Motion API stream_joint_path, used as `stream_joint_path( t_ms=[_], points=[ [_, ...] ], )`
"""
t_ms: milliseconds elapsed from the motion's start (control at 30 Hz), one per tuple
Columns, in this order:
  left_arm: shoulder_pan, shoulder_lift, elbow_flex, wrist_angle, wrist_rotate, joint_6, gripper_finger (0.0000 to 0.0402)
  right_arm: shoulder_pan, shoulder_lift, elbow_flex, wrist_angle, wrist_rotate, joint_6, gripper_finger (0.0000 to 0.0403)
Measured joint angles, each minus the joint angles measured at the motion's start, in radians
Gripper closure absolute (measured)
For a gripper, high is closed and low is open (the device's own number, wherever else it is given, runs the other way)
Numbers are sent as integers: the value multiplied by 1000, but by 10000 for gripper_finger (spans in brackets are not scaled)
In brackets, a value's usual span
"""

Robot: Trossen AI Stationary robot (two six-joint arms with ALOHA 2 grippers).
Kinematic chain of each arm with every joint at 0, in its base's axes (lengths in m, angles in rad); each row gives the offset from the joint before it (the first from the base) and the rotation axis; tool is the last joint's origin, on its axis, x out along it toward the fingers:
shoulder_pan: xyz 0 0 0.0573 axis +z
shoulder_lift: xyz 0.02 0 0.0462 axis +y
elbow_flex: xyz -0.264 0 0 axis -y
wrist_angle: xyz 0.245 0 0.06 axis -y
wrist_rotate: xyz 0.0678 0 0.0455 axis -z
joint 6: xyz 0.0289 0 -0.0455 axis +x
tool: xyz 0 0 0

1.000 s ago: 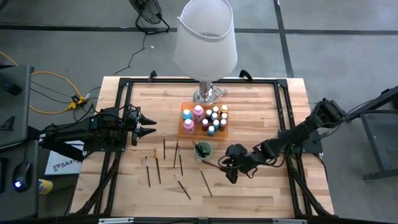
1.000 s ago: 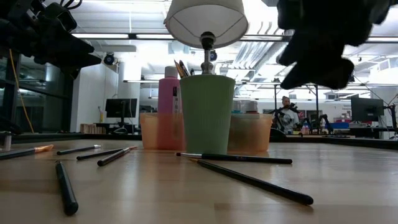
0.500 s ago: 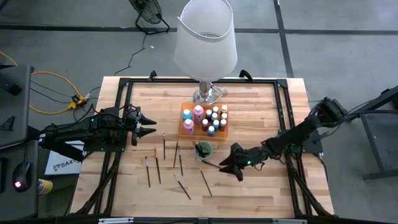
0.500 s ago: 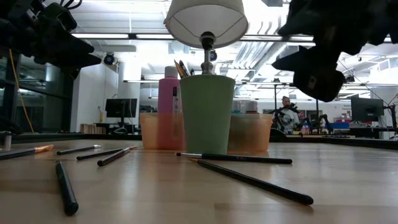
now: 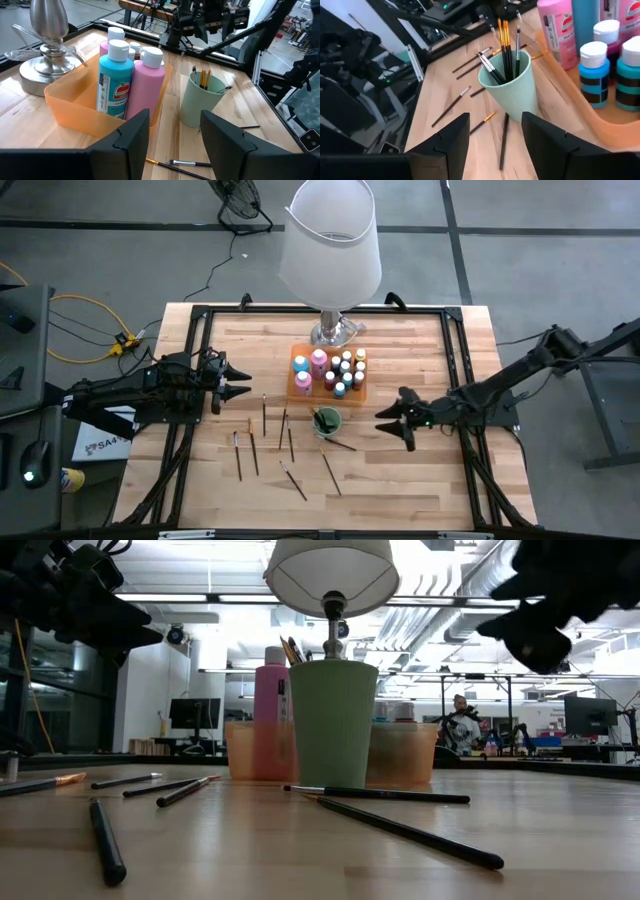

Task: Pick & Place Paint Supplies
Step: Put the gray paintbrushes into the green cup

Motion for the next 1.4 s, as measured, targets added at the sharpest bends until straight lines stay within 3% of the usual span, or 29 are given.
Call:
stream_joint_path(
  t_ms=[367, 600, 1067, 1400],
  points=[
    [0, 0, 0, 0, 0, 0, 229, 0, -269, -176, 2, 2, -144, 229],
    [0, 0, 0, 0, 0, 0, 229, 0, -450, -283, -6, -2, -155, 229],
    [0, 0, 0, 0, 0, 0, 229, -63, -688, -328, -83, 2, -343, 229],
    [0, 0, 0, 0, 0, 0, 229, -140, -897, -328, -251, -8, -439, 229]
  ],
)
